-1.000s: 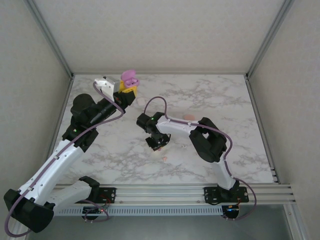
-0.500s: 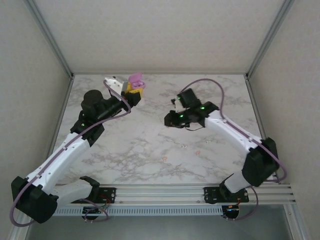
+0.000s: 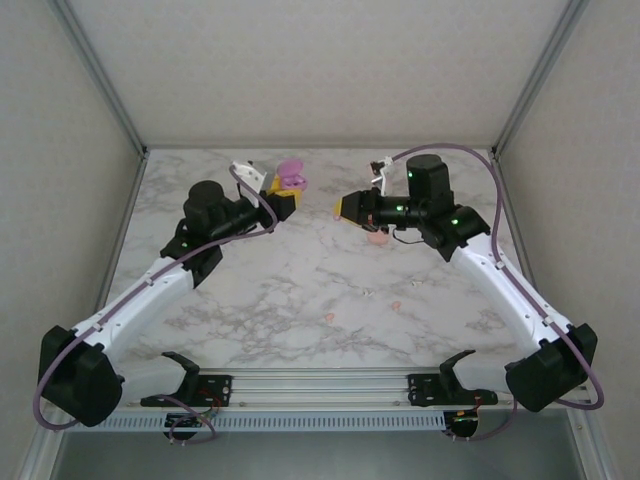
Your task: Insert wireless bluetooth earbuds into charging case
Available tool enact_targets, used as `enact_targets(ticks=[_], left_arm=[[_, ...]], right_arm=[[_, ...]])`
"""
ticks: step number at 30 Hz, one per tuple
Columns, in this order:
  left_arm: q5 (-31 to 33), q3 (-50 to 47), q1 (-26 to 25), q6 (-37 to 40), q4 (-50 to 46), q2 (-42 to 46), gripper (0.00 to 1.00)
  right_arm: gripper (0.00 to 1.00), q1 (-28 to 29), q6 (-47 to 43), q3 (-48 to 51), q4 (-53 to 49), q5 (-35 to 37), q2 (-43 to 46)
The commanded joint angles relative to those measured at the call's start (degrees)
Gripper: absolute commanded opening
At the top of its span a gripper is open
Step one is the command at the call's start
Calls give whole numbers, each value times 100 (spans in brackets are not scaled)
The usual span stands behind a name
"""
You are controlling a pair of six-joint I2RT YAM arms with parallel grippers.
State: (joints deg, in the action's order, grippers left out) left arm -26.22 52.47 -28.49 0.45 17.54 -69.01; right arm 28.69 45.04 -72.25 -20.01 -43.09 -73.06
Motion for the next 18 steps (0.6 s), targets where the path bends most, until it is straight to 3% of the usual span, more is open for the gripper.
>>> enact_targets(ticks=[1,13,18], left_arm=[[-363,-111,-119,207,475,2,31],[-560,-147,-368,579,540,-60,31],[-595,-140,-446,728,524,-68,31]], right_arm=[[23,-30,523,-244,791,-613,-41],[23,195,698,-643,1290,-540,-472],[23,325,464,-912,1041,-295,-644]])
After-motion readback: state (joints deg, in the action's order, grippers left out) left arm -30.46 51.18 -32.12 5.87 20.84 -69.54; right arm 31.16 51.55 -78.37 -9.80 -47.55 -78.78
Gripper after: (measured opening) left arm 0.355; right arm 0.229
